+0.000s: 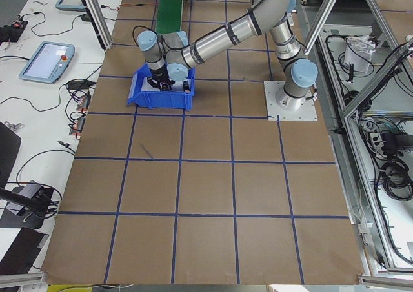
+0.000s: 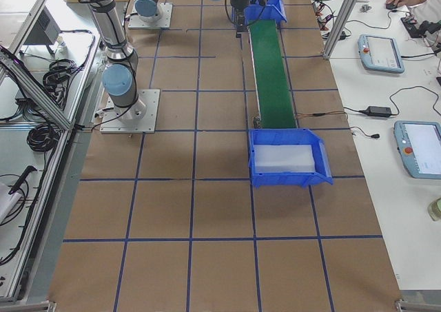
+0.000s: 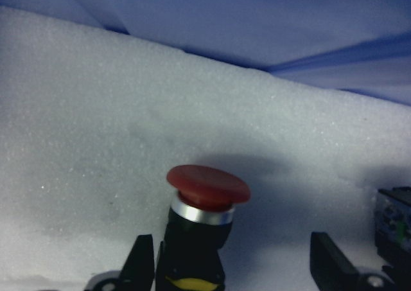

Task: Transport two buttons from left to right
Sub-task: 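Grasp the red-capped button with the left gripper, then carry the red button onto the green conveyor and release it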

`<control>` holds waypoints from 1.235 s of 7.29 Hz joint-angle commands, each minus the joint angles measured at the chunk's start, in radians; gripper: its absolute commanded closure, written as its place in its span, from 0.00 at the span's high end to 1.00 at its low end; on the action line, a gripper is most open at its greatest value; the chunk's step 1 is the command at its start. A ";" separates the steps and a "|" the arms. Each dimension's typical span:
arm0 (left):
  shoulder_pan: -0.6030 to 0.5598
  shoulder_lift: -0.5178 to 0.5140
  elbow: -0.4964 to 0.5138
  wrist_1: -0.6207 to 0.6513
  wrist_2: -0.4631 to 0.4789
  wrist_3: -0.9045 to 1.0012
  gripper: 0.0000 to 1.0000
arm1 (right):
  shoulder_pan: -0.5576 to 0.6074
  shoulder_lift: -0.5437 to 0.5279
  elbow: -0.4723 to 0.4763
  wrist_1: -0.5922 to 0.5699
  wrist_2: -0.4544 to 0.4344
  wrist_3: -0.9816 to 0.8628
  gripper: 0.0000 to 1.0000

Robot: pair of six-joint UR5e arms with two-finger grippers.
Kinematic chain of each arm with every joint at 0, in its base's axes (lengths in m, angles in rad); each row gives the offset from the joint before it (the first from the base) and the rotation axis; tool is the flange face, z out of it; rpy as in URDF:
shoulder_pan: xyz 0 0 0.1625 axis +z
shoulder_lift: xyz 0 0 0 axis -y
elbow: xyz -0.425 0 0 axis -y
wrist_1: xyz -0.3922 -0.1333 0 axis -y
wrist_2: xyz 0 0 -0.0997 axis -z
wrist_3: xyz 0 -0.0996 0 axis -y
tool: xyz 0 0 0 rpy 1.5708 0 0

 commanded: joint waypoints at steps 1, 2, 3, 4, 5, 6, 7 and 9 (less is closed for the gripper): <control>-0.003 0.072 0.025 0.000 -0.011 -0.100 0.08 | 0.000 0.003 0.001 -0.003 0.001 0.009 1.00; -0.013 0.151 0.020 -0.022 -0.007 -0.260 0.08 | 0.000 0.000 0.009 -0.005 0.000 0.010 1.00; -0.018 0.198 0.026 -0.067 -0.014 -0.473 0.08 | 0.003 0.003 0.009 -0.002 0.000 0.009 1.00; -0.044 0.219 0.026 -0.069 -0.020 -0.709 0.08 | 0.002 0.012 0.010 -0.013 0.000 0.001 1.00; -0.103 0.227 0.028 -0.068 -0.034 -0.917 0.08 | 0.002 0.014 0.013 0.003 0.000 0.003 1.00; -0.177 0.217 0.035 -0.057 -0.031 -1.146 0.09 | -0.006 0.017 0.015 0.001 -0.011 0.000 1.00; -0.235 0.194 0.051 -0.056 -0.025 -1.460 0.09 | -0.005 0.034 0.022 -0.010 -0.002 0.010 1.00; -0.326 0.107 0.080 -0.018 -0.023 -1.664 0.09 | -0.003 0.045 0.029 -0.014 -0.005 -0.006 1.00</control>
